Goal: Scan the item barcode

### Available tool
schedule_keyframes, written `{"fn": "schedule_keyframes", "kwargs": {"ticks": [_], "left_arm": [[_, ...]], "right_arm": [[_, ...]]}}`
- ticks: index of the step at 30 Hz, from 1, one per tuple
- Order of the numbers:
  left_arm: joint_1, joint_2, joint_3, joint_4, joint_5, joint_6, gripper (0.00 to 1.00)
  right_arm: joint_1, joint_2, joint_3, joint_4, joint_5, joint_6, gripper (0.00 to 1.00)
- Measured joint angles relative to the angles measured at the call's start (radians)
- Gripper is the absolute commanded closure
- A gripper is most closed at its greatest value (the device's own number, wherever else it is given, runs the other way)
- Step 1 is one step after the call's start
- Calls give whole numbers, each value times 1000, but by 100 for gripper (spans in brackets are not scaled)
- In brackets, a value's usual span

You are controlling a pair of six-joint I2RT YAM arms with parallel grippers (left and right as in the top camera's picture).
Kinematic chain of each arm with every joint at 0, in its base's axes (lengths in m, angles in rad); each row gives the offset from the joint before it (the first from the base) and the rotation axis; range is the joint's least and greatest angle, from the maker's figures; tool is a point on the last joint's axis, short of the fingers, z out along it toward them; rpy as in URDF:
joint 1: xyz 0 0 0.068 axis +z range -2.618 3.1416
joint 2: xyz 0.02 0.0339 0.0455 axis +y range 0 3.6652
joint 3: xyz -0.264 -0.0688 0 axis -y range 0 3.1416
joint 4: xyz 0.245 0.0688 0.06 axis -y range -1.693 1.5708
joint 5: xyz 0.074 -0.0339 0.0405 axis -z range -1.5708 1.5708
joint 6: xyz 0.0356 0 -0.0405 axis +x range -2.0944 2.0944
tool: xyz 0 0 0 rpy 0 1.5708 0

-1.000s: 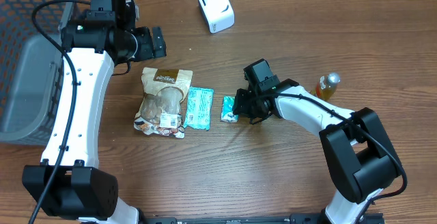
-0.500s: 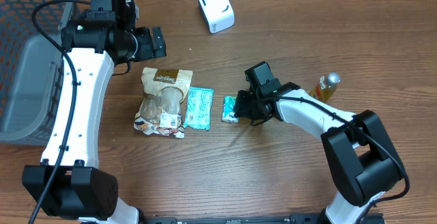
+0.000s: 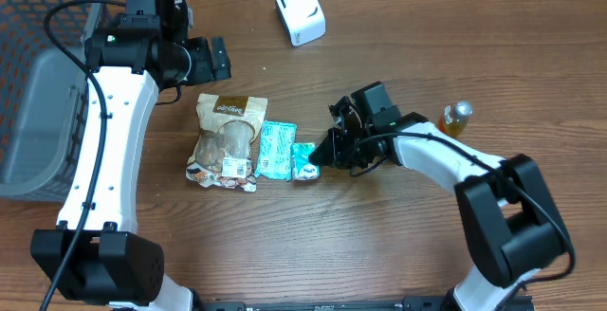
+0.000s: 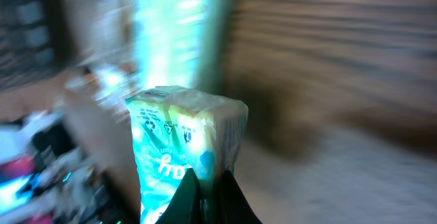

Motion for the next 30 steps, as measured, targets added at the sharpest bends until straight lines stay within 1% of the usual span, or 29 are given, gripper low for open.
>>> {"fn": "schedule_keyframes", "kwargs": {"ticks": [3,10,14,17,23,30], "left_arm": [[0,0,0,0,0,0,0],[0,0,0,0,0,0,0],[0,0,0,0,0,0,0],[0,0,0,0,0,0,0],[0,0,0,0,0,0,0],[0,0,0,0,0,0,1]], "right_arm": [[-6,-77,0,-13,-114,-51,96],[-21,-261,0,-103,-224,-105,96],[-66,-344,0,-157,-310,-124,96],[-123,-392,0,-210,-433,-177,96],[-219,-431,0,-331,-682,-310,96],[-233,-432,0,-391,-787,-377,96]]}}
